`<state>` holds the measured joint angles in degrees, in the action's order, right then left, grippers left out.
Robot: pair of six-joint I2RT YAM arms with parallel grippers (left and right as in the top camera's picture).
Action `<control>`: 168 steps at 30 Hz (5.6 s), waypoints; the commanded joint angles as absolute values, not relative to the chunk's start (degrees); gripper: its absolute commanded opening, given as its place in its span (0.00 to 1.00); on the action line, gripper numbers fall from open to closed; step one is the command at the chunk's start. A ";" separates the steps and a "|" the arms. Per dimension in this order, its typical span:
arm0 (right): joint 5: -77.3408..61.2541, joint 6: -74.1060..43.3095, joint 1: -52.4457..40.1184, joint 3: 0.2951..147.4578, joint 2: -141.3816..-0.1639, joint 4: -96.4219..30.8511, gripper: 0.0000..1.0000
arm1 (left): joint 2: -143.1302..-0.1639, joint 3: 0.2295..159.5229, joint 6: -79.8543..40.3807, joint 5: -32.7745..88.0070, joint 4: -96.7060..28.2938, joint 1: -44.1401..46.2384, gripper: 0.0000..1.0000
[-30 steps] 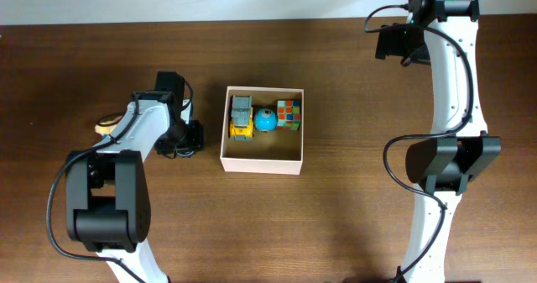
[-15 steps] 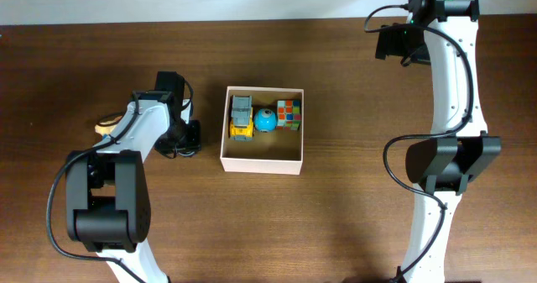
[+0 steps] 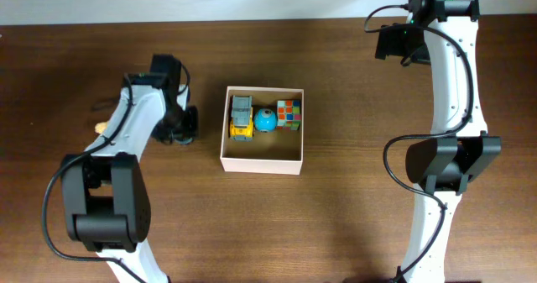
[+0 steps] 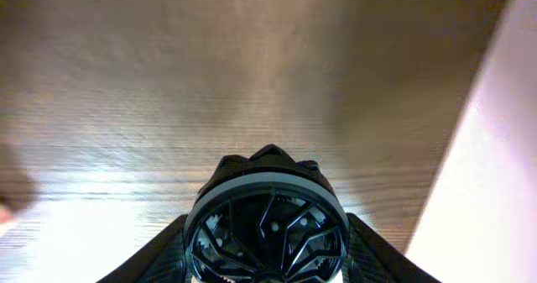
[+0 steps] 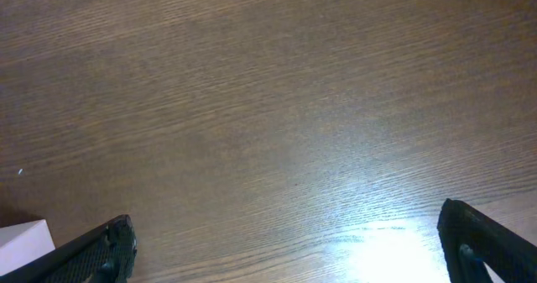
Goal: Pack container
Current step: 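Lift the puck and carry it right over the box, then lower the puck into the box beside the truck, then move the left gripper left over the plush duck and close on it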
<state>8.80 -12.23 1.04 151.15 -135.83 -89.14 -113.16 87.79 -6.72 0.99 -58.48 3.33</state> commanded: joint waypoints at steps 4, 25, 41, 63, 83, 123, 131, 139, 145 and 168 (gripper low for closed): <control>9.54 -12.95 1.19 150.95 -135.39 -89.14 0.99 | -113.56 100.12 -6.85 0.60 -63.90 3.38 0.45; 9.54 -12.95 1.19 150.95 -135.39 -89.14 0.99 | -113.56 117.64 -4.21 -3.31 -79.94 22.46 0.43; 9.54 -12.95 1.19 150.95 -135.39 -89.14 0.99 | -113.69 101.75 -4.27 -4.99 -72.16 29.34 0.41; 9.54 -12.95 1.19 150.95 -135.39 -89.14 0.99 | -113.69 88.55 -4.73 -5.80 -62.67 25.58 0.37; 9.54 -12.95 1.19 150.95 -135.39 -89.14 0.99 | -113.69 88.53 -4.71 -5.85 -62.06 25.21 0.74; 9.54 -12.95 1.19 150.95 -135.39 -89.14 0.99 | -113.69 108.86 -7.25 -12.45 -73.45 -0.69 0.98; 9.54 -12.95 1.19 150.95 -135.39 -89.14 0.99 | -113.69 99.46 -7.25 -12.88 -69.73 -7.46 0.97; 9.54 -12.95 1.19 150.95 -135.39 -89.14 0.99 | -113.80 92.75 -6.76 -16.16 -63.64 -9.93 0.94; 9.54 -12.95 1.19 150.95 -135.39 -89.14 0.99 | -113.80 88.18 -6.37 -16.40 -57.56 -10.83 0.92; 9.54 -12.95 1.19 150.95 -135.39 -89.14 0.99 | -115.26 85.10 -6.39 -16.97 -51.24 -11.94 0.36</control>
<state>8.82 -12.27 1.04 151.15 -135.83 -89.17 -113.45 85.91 -6.50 -16.21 -51.16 -11.55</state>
